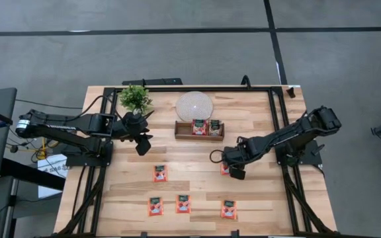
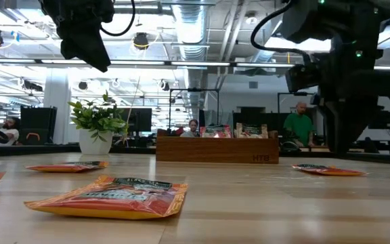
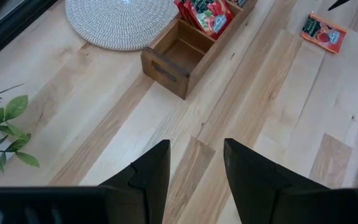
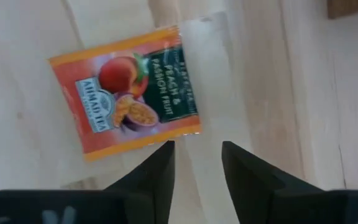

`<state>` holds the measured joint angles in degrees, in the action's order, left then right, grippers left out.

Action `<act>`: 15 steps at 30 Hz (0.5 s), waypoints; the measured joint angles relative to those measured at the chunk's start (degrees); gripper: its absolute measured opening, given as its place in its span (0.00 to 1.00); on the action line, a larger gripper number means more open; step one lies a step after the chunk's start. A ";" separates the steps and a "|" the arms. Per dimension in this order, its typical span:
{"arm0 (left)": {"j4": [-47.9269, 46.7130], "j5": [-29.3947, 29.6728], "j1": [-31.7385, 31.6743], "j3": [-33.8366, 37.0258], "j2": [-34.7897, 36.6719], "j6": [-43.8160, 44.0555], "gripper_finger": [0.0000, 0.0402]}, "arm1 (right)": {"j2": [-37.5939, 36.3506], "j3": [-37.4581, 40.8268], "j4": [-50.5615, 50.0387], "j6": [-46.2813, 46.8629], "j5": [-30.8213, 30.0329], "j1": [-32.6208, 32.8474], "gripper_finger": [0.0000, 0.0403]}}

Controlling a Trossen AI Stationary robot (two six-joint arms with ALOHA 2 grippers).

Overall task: Pick & Place Tea
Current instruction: Put the orange tea bag into the left section of the wooden organizer

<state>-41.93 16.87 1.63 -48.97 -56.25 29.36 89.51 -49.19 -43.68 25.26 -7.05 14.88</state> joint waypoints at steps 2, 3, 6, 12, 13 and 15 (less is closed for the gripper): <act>-0.03 0.00 0.00 0.00 -0.02 0.00 0.35 | -0.02 0.00 1.07 -0.21 0.08 0.44 0.33; -0.04 0.00 0.00 0.00 -0.02 0.00 0.35 | -0.16 0.00 1.20 -0.21 0.07 0.58 0.33; -0.02 0.02 0.00 0.00 -0.02 -0.02 0.35 | -0.65 0.00 2.08 -0.23 0.54 0.89 0.33; 0.00 0.02 0.00 0.00 -0.01 -0.24 0.35 | -0.59 0.24 4.41 -1.29 2.46 0.86 0.30; 0.00 0.02 0.00 0.00 -0.02 -0.24 0.35 | -0.60 0.62 5.09 -1.29 2.46 0.80 0.30; 0.00 0.02 0.00 0.00 -0.02 -0.27 0.35 | -0.60 1.31 5.21 -1.29 2.56 0.30 0.30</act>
<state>-41.93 16.88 1.63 -48.97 -56.27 29.09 88.91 -47.87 -38.48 23.97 -4.49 15.19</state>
